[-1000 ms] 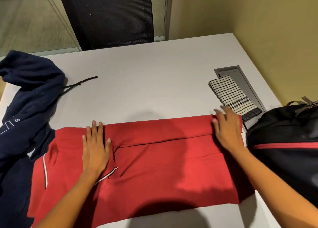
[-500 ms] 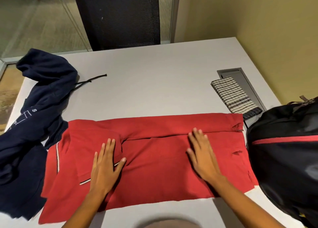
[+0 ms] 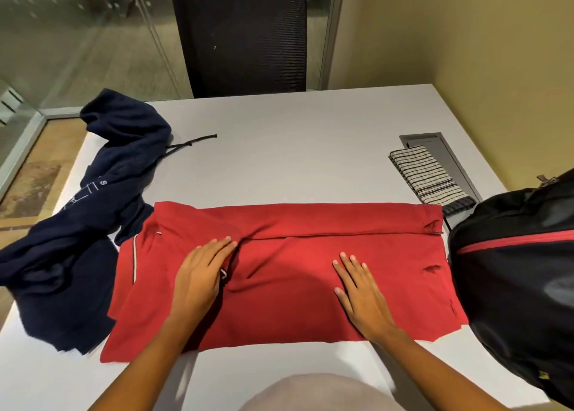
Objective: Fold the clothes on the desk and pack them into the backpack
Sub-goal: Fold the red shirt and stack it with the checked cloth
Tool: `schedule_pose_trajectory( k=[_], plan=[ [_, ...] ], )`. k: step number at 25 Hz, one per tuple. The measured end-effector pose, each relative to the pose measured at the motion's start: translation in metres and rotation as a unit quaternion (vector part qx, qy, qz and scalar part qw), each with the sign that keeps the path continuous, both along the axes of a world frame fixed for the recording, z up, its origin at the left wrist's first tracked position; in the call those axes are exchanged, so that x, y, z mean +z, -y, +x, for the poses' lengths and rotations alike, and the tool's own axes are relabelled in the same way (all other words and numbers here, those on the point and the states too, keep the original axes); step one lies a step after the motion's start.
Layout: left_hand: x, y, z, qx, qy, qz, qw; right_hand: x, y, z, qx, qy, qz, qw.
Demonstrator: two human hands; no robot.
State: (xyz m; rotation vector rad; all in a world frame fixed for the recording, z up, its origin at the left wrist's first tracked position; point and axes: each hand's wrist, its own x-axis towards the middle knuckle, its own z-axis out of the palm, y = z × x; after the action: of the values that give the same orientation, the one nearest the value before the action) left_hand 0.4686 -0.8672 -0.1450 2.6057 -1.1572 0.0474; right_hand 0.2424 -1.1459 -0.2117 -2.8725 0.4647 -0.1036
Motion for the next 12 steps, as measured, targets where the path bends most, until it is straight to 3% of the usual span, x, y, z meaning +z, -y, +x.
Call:
schedule_pose_trajectory(
  k=[3, 5, 9, 12],
  plan=[
    [-0.004, -0.026, -0.02, -0.068, -0.049, 0.006, 0.996, -0.001, -0.006, 0.003, -0.024, 0.008, 0.016, 1.0],
    [-0.017, -0.038, -0.035, -0.055, -0.072, -0.001, 0.996, -0.002, -0.01, 0.003, -0.04, 0.015, 0.033, 0.999],
    [-0.03, -0.041, -0.045, 0.136, -0.078, -0.063, 0.986, -0.005, -0.021, -0.007, -0.049, 0.024, 0.046, 0.997],
    [-0.022, -0.029, -0.032, 0.344, -0.105, -0.095, 0.928, -0.005, -0.021, -0.015, -0.046, 0.024, 0.047, 0.998]
  ],
)
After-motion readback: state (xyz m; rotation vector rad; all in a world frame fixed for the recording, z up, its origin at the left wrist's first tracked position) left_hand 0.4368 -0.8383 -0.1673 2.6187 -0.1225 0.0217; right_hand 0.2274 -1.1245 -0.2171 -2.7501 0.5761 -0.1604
